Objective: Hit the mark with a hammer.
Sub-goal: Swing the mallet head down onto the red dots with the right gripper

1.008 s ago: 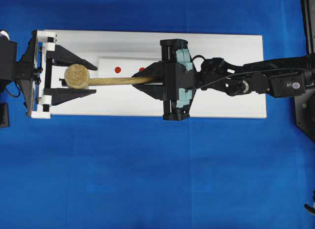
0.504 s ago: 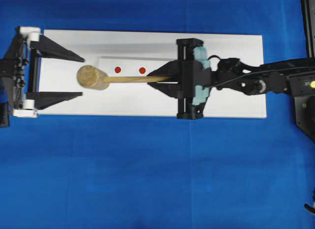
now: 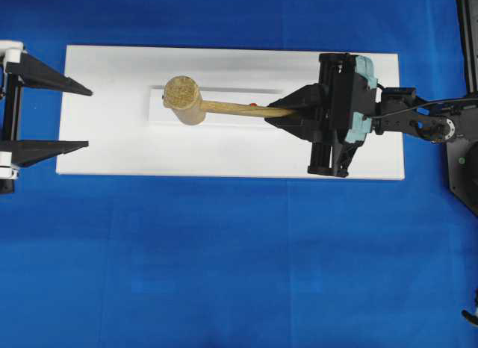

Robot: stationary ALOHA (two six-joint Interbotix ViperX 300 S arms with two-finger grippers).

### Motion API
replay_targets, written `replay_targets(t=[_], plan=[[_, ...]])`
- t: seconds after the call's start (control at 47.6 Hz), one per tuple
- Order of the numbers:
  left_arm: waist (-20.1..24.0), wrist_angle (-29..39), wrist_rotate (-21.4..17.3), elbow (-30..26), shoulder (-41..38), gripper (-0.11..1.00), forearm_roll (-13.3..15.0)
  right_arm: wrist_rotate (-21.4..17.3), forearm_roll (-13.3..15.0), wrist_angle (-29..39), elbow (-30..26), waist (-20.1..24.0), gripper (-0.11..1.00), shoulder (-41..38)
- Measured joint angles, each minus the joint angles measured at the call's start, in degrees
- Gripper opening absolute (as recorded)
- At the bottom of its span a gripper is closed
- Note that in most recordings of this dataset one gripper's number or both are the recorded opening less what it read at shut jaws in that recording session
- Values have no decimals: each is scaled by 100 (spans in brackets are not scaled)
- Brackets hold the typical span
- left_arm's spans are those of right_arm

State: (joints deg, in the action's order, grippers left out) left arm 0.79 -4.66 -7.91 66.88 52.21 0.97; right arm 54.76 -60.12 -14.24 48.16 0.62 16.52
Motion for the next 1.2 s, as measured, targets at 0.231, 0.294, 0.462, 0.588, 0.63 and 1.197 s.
replay_targets(t=[0.231, 0.294, 0.462, 0.588, 0.63, 1.197], plan=[[0, 53, 0, 35, 114, 81, 9, 0, 0, -185, 0, 9, 3, 0], [0, 62, 0, 44, 114, 81, 9, 9, 0, -272, 0, 9, 3, 0], [0, 62, 9, 53, 114, 81, 9, 0, -9, -387, 0, -132, 3, 0], [0, 62, 0, 53, 114, 81, 0, 0, -9, -396, 0, -308, 3, 0], [0, 62, 9, 44, 123, 81, 9, 9, -9, -404, 0, -343, 3, 0], [0, 62, 9, 53, 114, 81, 9, 9, -18, -97, -501, -378, 3, -580]])
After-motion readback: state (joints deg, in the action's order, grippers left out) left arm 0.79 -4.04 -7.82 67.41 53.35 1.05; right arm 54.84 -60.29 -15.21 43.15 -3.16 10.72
